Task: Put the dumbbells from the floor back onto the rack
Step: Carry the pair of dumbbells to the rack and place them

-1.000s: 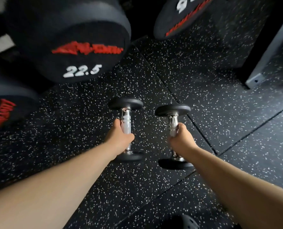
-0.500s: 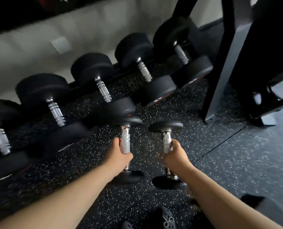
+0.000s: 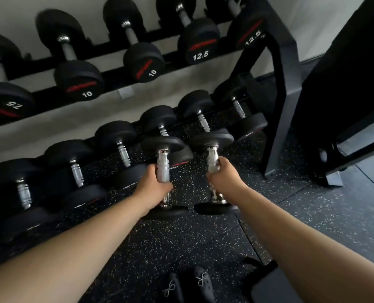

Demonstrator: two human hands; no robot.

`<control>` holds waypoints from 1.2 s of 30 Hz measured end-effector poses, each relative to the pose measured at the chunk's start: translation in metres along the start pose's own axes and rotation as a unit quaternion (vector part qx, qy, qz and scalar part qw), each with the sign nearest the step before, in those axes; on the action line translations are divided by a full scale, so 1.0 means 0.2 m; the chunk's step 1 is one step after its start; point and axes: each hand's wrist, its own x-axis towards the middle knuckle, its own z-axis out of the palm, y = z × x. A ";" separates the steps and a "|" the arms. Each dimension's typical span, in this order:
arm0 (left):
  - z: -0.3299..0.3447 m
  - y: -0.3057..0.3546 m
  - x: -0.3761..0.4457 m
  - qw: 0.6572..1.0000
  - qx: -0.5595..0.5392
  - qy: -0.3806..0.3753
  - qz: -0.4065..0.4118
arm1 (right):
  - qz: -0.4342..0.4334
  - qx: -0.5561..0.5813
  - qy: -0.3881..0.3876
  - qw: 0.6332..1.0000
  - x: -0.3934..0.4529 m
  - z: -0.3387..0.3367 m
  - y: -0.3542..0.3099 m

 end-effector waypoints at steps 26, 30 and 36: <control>-1.61 -0.70 -1.10 0.925 -0.174 0.325 -0.093 | -0.212 -0.114 -0.276 0.930 -0.88 1.39 -1.13; -1.91 -0.98 -1.27 0.910 -0.177 0.358 -0.115 | -0.217 -0.109 -0.306 0.920 -1.06 1.79 -1.20; -2.31 -1.33 -1.41 0.892 -0.136 0.413 -0.125 | -0.229 -0.125 -0.317 0.912 -1.22 2.31 -1.30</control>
